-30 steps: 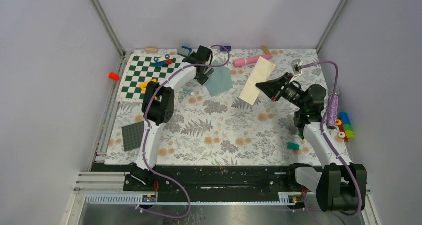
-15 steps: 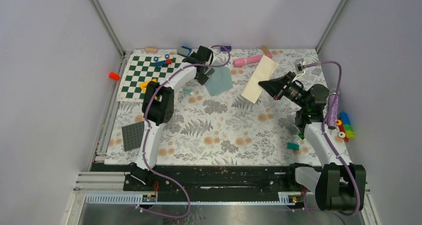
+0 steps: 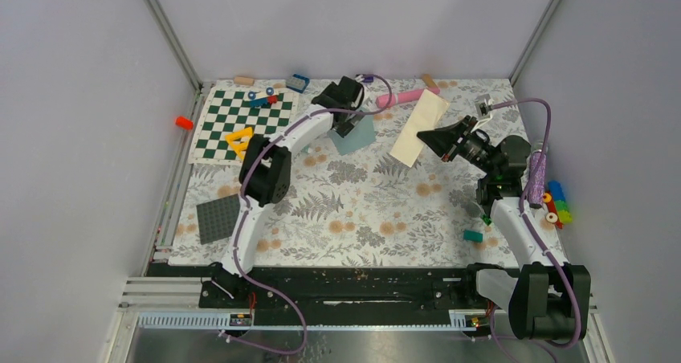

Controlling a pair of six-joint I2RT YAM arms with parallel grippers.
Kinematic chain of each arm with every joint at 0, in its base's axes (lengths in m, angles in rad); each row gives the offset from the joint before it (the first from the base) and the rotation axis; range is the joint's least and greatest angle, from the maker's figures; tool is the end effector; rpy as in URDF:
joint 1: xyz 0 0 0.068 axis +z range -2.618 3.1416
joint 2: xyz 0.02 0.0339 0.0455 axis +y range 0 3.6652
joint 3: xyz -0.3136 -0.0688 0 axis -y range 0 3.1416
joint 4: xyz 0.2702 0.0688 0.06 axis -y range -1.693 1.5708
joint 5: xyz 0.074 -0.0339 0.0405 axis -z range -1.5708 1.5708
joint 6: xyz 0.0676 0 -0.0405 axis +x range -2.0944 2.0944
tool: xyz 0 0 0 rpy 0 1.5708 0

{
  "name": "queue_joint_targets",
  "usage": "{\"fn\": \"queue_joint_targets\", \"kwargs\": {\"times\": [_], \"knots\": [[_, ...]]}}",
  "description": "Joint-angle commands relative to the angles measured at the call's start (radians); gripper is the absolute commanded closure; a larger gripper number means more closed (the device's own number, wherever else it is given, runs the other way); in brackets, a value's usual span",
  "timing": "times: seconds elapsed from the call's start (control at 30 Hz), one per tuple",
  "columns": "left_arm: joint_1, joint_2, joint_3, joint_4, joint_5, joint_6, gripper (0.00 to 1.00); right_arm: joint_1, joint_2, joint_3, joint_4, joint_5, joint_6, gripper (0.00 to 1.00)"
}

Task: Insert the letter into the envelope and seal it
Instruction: Move the solid glue at the center of the board, then move the envelope to the center of the board.

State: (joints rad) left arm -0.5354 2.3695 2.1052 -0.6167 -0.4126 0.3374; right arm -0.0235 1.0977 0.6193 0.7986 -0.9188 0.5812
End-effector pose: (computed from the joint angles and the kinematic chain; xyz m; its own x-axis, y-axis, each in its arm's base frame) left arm 0.5365 -0.2867 0.2148 -0.5440 0.6753 -0.4981 0.4535 0.7360 0.5025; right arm 0.2550 0.0478 0.3577 -0.1433 0.3366 -0.9307 -0.7913 0.5259 0.3120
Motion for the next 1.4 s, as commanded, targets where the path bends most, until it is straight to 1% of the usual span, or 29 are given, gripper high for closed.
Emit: {"fn": "queue_joint_targets", "kwargs": {"times": [0.0,0.13,0.47,0.63,0.77,0.97,1.1,1.37], "knots": [[-0.035,0.045,0.021,0.025,-0.061,0.028,0.01,-0.008,0.000,0.024,0.047,-0.018,-0.001,1.00],[-0.048,0.053,-0.003,0.022,-0.071,0.043,0.01,-0.011,-0.004,0.022,0.048,-0.018,-0.001,1.00],[-0.116,0.030,-0.121,0.015,-0.076,0.107,0.01,-0.015,-0.004,0.022,0.059,-0.022,0.009,1.00],[-0.144,-0.014,-0.207,0.015,-0.042,0.120,0.01,-0.021,-0.010,0.022,0.060,-0.022,0.014,1.00],[-0.166,-0.069,-0.309,0.017,-0.012,0.127,0.01,-0.029,-0.008,0.020,0.076,-0.020,0.033,1.00],[-0.187,-0.177,-0.455,0.024,0.069,0.123,0.01,-0.084,-0.010,0.029,0.139,-0.030,0.126,1.00],[-0.200,-0.270,-0.569,0.096,0.143,0.160,0.01,-0.139,-0.030,0.032,0.156,-0.023,0.170,1.00],[-0.211,-0.451,-0.669,0.183,0.312,0.194,0.01,-0.212,-0.025,0.046,0.151,-0.005,0.235,1.00]]}}
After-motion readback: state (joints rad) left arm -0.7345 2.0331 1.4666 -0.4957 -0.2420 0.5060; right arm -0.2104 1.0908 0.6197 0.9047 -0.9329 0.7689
